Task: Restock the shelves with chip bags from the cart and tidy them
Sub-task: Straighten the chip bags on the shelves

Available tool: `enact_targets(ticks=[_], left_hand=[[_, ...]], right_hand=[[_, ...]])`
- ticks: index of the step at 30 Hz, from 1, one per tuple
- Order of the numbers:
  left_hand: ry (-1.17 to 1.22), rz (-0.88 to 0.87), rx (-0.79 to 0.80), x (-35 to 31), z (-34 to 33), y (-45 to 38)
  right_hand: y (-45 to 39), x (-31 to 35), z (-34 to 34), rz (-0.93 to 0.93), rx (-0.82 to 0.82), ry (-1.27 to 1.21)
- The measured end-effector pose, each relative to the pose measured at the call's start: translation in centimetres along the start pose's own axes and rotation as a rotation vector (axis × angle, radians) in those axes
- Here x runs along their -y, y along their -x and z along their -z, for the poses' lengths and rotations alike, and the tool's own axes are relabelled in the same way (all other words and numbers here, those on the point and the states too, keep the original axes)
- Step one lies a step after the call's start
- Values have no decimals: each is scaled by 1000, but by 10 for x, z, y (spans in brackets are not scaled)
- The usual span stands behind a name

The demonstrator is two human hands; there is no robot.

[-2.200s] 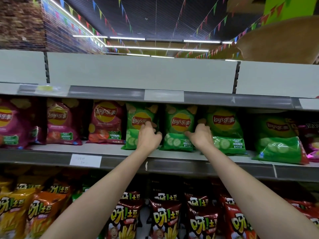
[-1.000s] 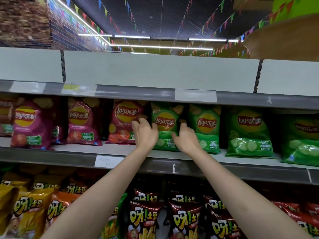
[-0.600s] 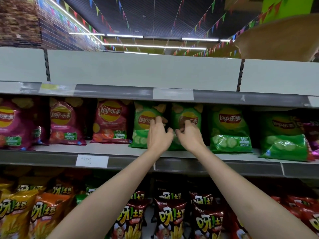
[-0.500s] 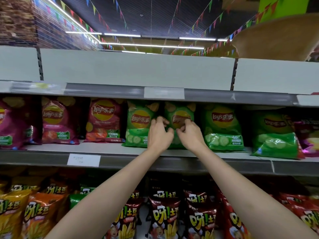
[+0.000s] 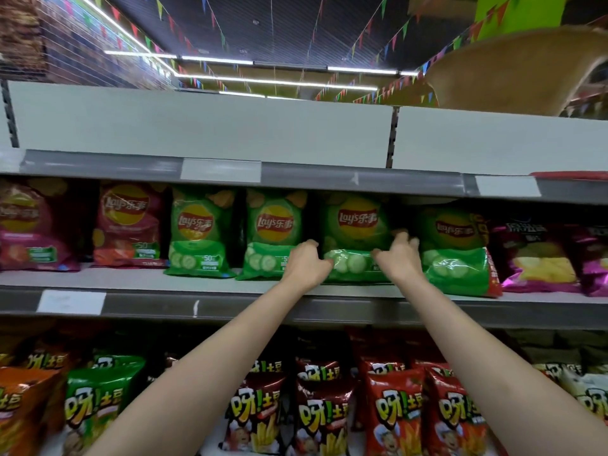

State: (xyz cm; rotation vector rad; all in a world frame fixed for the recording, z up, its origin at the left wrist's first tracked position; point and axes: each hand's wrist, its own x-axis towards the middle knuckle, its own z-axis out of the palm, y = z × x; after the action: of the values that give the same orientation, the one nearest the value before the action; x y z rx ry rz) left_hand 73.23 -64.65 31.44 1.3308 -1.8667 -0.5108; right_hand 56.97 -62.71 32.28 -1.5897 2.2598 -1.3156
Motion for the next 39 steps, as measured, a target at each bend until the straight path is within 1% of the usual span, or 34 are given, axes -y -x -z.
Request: enact_targets(ticks=[3,6,8,11,14,20,24,28,30,34,36,39], left_hand=[[12,71,51,-9,-9,-6],[77,170,111,-13,-17,-14],[146,209,93,-12,-22,-19],[219,222,19,-5,-30,-28],[230,211,-2,-2,-32,-33],[58,178,33,-7,-29,-36],[-2,159,69,-6,-32,-41],[-57,141,99,-12,-37,-35],[-72,104,77,-19,-40,-29],[-142,14,-62,-35,-40,-19],[-148,-37,-87,-41,-44,-16],[-122,-70,-68,-54,-55,-11]], right_hand=[[-12,-13,4,-95,144,-120],[-16,-21,3,-188,214,-341],[-20,-25,0,-217,251,-468],[-24,-30,-3,-223,276,-619],[-28,-30,-7,-255,281,-691],[-40,-28,-17,-258,253,-619],[-40,-25,-15,-271,229,-446],[-37,-22,-10,-211,214,-273],[-32,-18,-5,-170,198,-194],[-26,-15,9,-69,109,-22],[-25,-19,17,-3,44,-38],[-22,-28,32,90,-39,-115]])
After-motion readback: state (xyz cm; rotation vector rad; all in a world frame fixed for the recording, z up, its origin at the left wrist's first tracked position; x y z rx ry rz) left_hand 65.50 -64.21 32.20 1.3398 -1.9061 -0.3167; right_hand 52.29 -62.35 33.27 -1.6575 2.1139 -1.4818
